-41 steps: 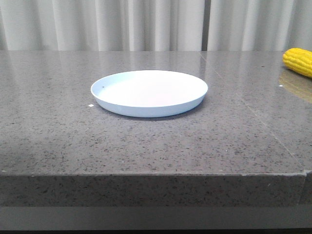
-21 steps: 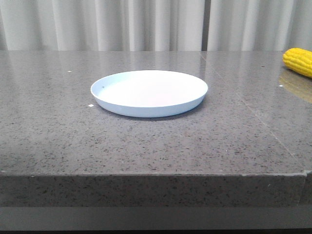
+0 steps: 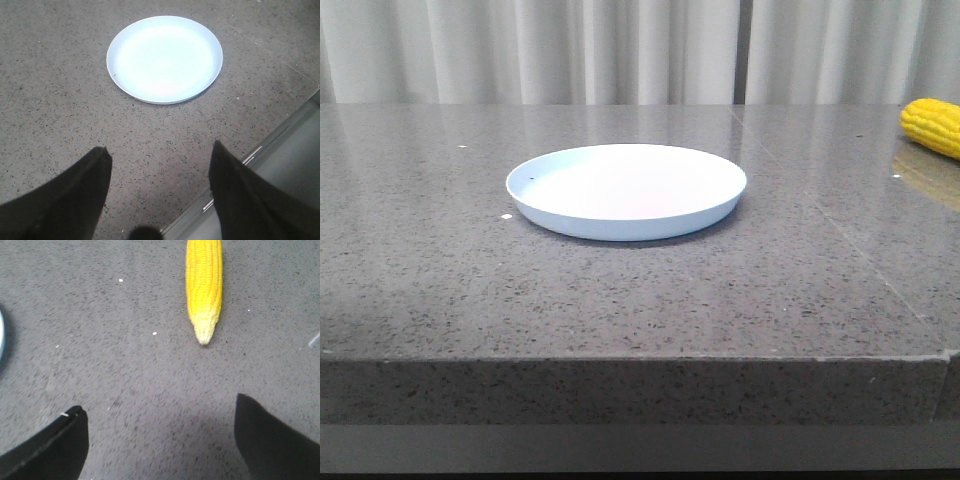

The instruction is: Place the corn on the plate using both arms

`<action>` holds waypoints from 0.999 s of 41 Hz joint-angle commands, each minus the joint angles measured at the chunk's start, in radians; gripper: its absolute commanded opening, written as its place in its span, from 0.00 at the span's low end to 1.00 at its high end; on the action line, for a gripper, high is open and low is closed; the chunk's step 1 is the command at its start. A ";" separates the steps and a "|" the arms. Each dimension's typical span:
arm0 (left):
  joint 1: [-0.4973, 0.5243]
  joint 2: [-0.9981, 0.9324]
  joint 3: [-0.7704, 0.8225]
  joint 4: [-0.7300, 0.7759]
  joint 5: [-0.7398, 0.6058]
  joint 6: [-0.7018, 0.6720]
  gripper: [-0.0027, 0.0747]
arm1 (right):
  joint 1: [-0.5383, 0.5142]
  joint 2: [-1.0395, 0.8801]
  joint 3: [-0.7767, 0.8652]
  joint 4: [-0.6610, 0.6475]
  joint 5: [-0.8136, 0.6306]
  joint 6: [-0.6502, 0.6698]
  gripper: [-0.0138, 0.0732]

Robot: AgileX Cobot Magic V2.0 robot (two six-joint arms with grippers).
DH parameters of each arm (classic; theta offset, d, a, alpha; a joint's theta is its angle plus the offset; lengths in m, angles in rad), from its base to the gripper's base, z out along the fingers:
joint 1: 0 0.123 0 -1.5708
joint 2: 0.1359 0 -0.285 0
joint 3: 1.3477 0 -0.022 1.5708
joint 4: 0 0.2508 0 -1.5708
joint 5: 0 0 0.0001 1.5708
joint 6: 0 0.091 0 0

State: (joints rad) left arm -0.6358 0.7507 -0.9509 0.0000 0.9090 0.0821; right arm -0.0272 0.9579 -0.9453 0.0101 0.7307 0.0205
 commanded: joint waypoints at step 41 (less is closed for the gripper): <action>-0.007 -0.003 -0.024 0.000 -0.065 -0.010 0.57 | -0.081 0.925 -0.759 -0.028 -0.021 -0.006 0.87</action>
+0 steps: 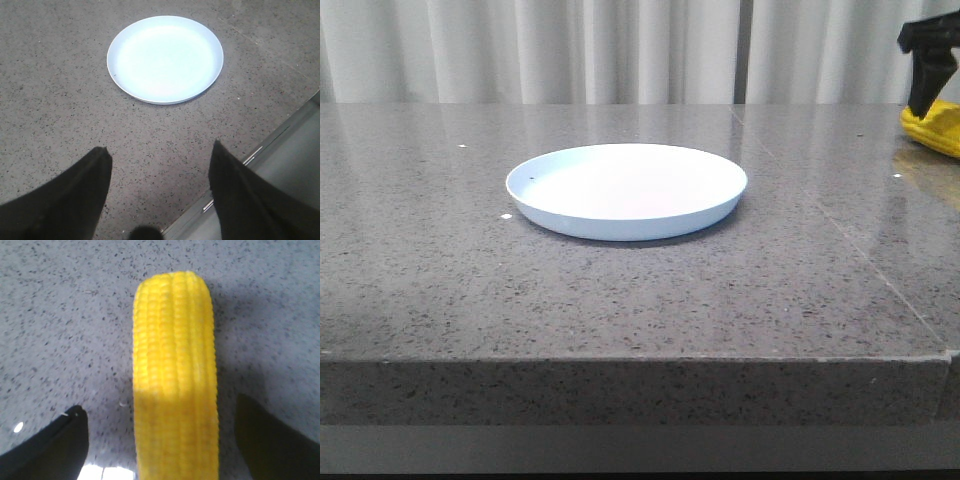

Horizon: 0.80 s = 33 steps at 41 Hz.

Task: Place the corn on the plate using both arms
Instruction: 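Lower the right gripper onto the yellow corn cob and grasp it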

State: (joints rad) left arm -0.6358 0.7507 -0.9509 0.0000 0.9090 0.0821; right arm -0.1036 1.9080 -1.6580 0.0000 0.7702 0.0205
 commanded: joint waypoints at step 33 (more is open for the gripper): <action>-0.007 -0.003 -0.024 0.000 -0.065 -0.010 0.57 | 0.006 -0.081 -0.051 0.037 -0.082 -0.006 0.43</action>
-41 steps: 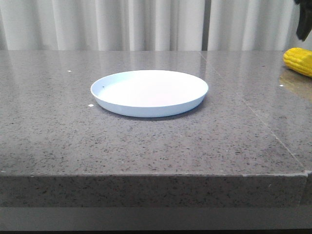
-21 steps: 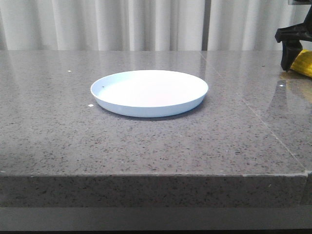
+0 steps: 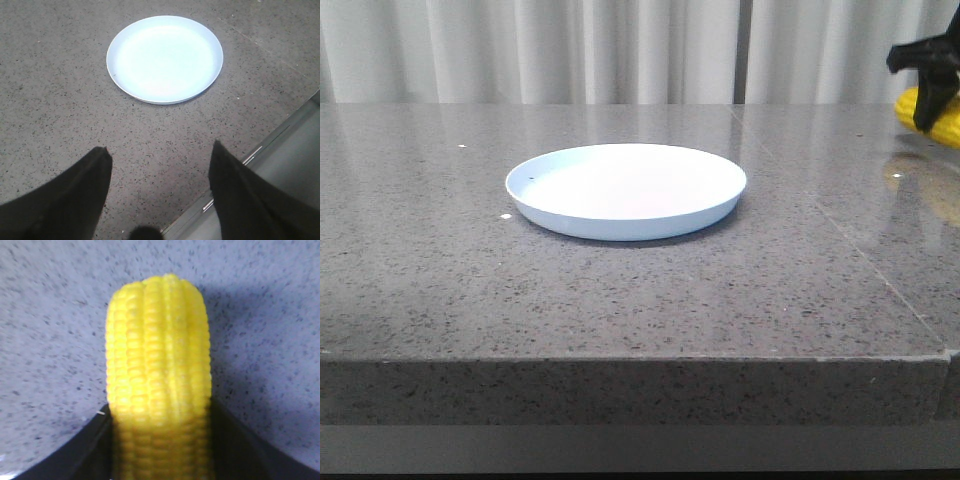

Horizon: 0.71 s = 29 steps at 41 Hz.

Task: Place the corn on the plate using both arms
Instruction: 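Lower the right gripper onto the yellow corn cob and grasp it, then lift the corn with the right gripper and carry it over the plate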

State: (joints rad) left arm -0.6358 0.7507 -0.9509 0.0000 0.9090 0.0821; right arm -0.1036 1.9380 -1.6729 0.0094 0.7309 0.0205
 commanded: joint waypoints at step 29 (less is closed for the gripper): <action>-0.007 -0.003 -0.024 0.000 -0.065 -0.010 0.57 | 0.521 -0.360 -0.020 0.066 0.074 -0.006 0.43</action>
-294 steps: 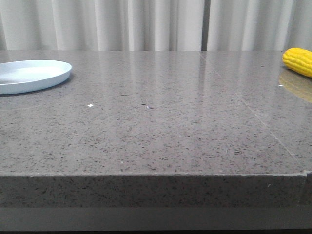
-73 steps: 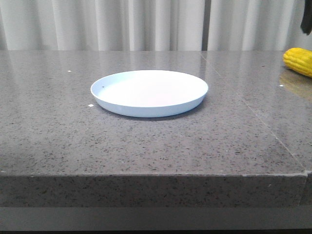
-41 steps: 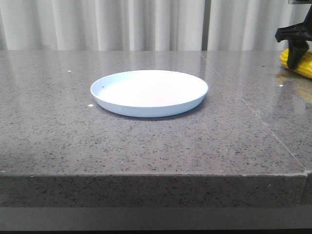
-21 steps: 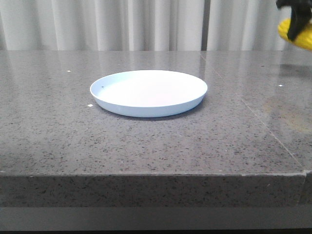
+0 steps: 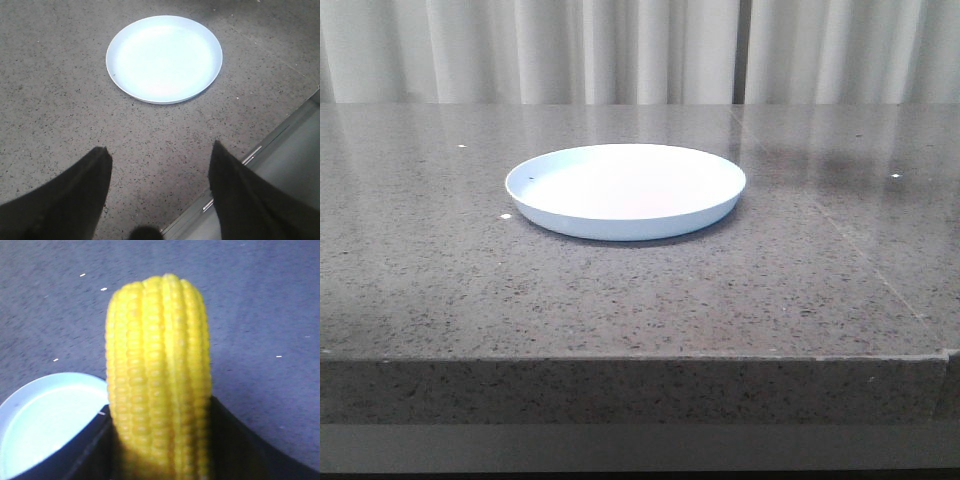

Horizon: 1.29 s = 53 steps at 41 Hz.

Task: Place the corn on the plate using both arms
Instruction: 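Lift the corn with the right gripper and carry it over the plate, then lower the corn onto the plate, open the right gripper and lift away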

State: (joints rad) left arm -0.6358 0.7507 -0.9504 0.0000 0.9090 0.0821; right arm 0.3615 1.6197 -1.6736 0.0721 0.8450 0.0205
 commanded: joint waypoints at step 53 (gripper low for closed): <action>-0.007 -0.003 -0.024 0.000 -0.065 -0.010 0.57 | 0.198 0.022 0.069 -0.028 -0.110 0.012 0.88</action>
State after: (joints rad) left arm -0.6358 0.7507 -0.9504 0.0000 0.9090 0.0821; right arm 0.5605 1.7730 -1.5797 0.0527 0.7507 0.0278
